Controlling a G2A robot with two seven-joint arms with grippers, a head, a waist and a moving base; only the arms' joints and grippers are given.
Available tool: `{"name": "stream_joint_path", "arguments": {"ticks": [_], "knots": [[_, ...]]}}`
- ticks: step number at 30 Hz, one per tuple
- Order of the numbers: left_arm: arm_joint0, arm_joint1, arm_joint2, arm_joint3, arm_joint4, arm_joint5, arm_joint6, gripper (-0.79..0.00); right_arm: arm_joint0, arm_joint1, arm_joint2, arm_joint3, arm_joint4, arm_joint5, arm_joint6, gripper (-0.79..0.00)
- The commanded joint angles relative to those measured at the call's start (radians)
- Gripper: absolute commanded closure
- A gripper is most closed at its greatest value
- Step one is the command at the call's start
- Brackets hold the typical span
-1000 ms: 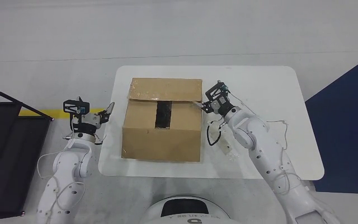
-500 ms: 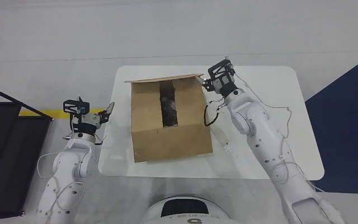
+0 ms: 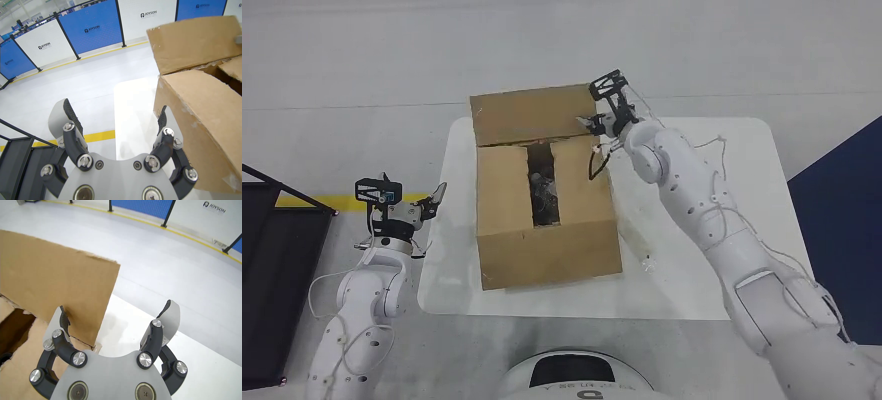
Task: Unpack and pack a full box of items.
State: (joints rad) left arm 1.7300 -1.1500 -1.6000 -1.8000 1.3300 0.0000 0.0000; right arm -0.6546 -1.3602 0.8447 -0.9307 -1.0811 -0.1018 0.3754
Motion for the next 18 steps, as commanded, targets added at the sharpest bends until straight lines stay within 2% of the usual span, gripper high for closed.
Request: {"name": "stream_joint_path", "arguments": {"ticks": [1,4,6,18], "knots": [[0.0,0.0,0.0,0.0,0.0,0.0,0.0,-0.785,0.02,-0.012,-0.018,0.012,-0.004,0.018,0.021,-0.785],[0.0,0.0,0.0,0.0,0.0,0.0,0.0,-0.785,-0.002,-0.015,-0.012,-0.033,-0.016,0.038,-0.053,-0.785],[0.0,0.0,0.0,0.0,0.0,0.0,0.0,-0.785,-0.044,-0.006,0.008,-0.11,-0.029,0.042,-0.104,-0.785],[0.0,0.0,0.0,0.0,0.0,0.0,0.0,-0.785,-0.053,-0.004,0.014,-0.127,-0.029,0.039,-0.11,-0.785]]}}
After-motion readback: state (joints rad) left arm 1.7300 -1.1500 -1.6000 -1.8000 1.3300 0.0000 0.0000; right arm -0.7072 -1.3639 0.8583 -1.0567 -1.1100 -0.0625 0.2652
